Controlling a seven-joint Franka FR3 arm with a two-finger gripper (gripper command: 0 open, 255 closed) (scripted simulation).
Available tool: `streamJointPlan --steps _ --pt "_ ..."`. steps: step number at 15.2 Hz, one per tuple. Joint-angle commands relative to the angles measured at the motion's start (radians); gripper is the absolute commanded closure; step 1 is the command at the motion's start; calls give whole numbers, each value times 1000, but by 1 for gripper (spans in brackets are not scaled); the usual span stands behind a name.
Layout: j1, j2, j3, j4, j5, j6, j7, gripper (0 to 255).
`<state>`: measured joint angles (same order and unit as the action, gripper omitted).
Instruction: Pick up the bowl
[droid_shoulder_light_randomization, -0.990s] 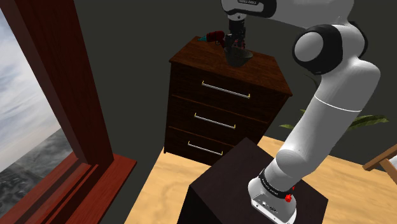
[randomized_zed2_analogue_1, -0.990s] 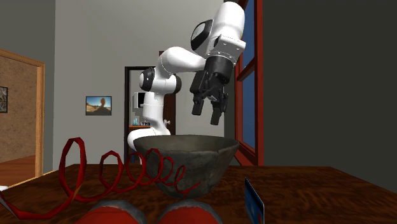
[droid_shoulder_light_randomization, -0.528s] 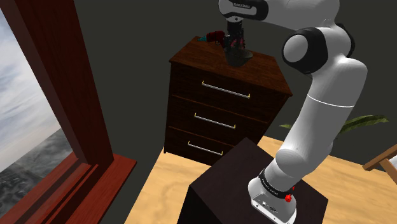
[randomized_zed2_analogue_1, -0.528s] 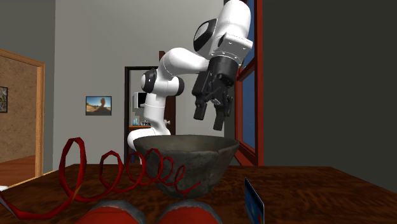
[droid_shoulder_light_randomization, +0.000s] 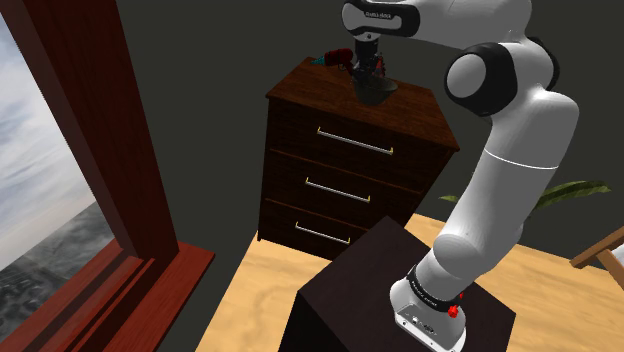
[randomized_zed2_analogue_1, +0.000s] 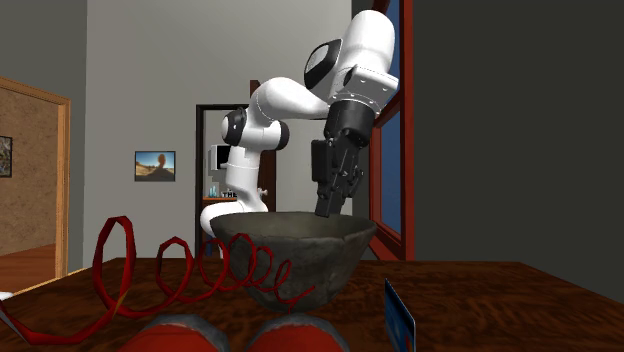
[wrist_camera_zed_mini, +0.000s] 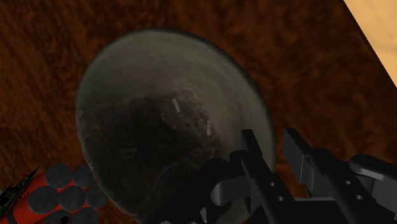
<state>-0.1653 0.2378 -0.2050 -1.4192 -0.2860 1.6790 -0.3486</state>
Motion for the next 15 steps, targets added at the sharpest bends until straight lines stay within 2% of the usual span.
streamJointPlan --steps 1,6,15 --pt "0 0 0 -1 0 0 0 255" --pt "0 -1 0 -2 0 1 0 255" --pt "-4 36 -2 170 10 -129 -41 255"
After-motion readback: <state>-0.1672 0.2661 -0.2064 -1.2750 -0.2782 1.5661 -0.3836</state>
